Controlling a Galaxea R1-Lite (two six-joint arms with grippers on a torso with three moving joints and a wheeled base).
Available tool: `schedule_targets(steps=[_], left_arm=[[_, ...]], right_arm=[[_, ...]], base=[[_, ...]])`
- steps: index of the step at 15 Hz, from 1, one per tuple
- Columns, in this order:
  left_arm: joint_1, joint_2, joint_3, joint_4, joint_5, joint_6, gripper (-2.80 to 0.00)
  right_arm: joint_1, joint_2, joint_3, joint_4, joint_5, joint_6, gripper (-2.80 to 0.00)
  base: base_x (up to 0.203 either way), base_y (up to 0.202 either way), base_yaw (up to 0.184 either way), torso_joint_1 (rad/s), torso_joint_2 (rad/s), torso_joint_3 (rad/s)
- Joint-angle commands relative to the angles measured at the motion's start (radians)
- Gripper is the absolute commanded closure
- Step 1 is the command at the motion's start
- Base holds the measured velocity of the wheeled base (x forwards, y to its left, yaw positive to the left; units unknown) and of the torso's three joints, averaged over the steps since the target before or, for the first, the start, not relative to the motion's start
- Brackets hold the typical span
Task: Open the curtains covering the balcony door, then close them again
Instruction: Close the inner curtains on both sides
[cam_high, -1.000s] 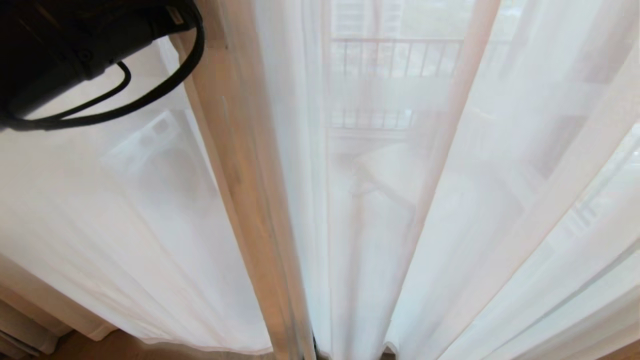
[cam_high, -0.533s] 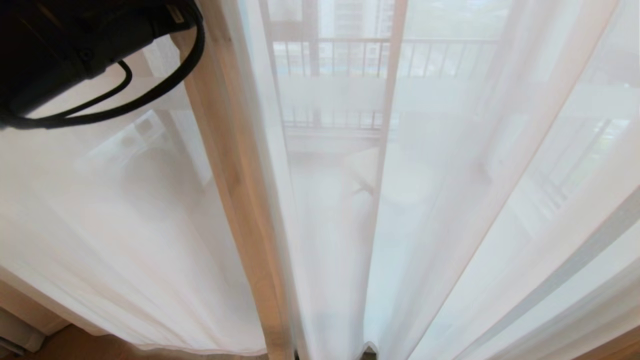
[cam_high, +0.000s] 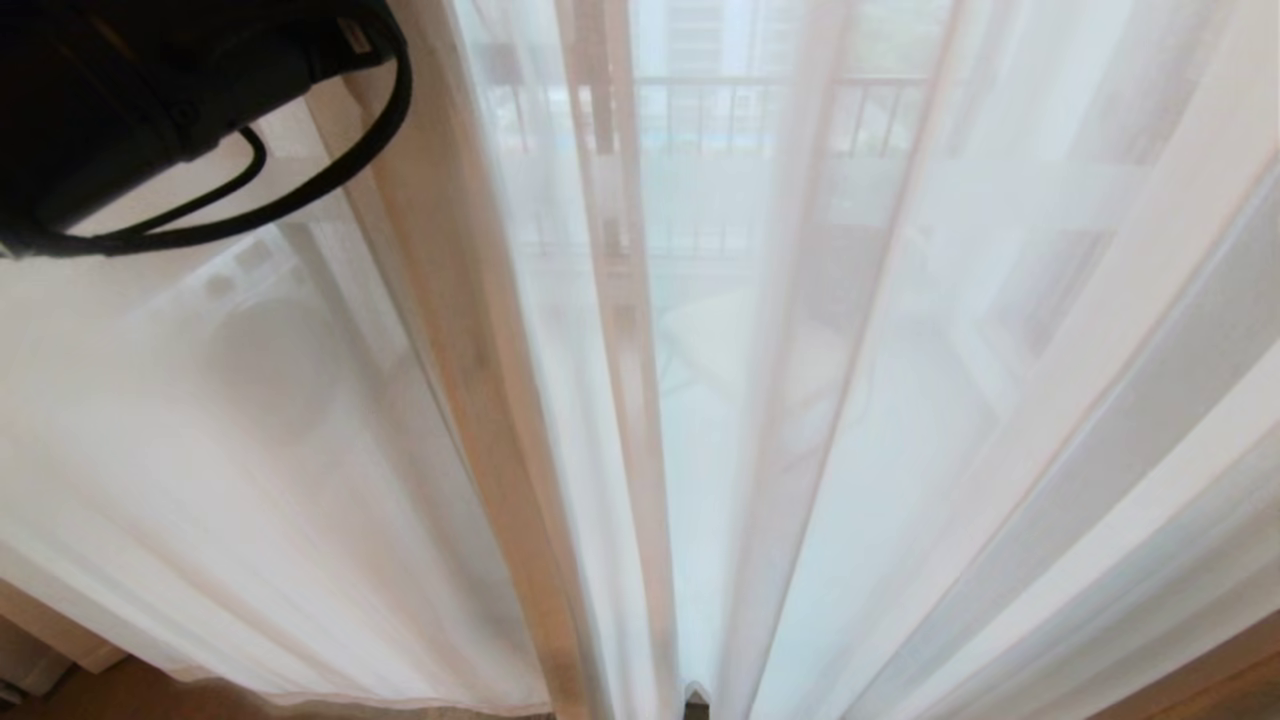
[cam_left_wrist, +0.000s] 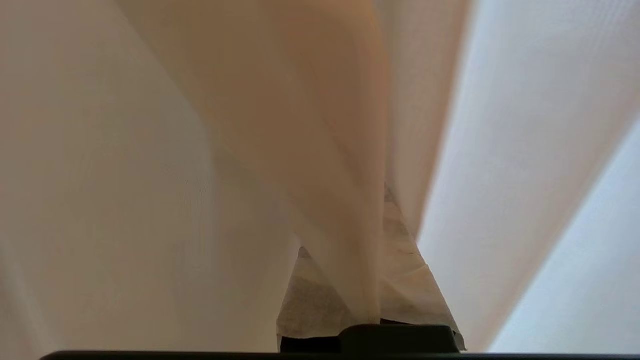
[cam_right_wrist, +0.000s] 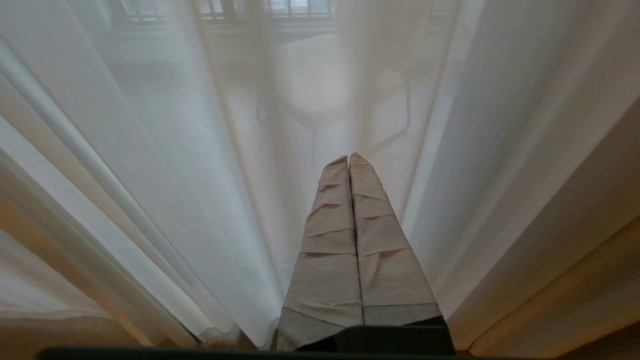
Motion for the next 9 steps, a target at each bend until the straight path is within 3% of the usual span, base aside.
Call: schedule_targets(steps=[1, 7, 9], left_arm=[[-0.001, 0.008, 0.0, -0.003, -0.002, -0.001, 0.0], [0.002, 0.011, 0.003, -0.005, 0.001, -0.001, 0.0], [0.002, 0.011, 0.003, -0.005, 0.002, -0.001, 0.0]], right_arm=[[0.0, 0.0, 0.0, 0.0, 0.0, 0.0, 0.0], [0.0, 0.0, 0.0, 0.0, 0.0, 0.0, 0.0], [0.0, 0.0, 0.0, 0.0, 0.0, 0.0, 0.0]], base=[[0.0, -0.189, 0.001, -0.008, 0.0, 0.004], [0.0, -0.194, -0.003, -0.001, 0.0, 0.003], [0.0, -0.107, -0.004, 0.004, 0.0, 0.003]])
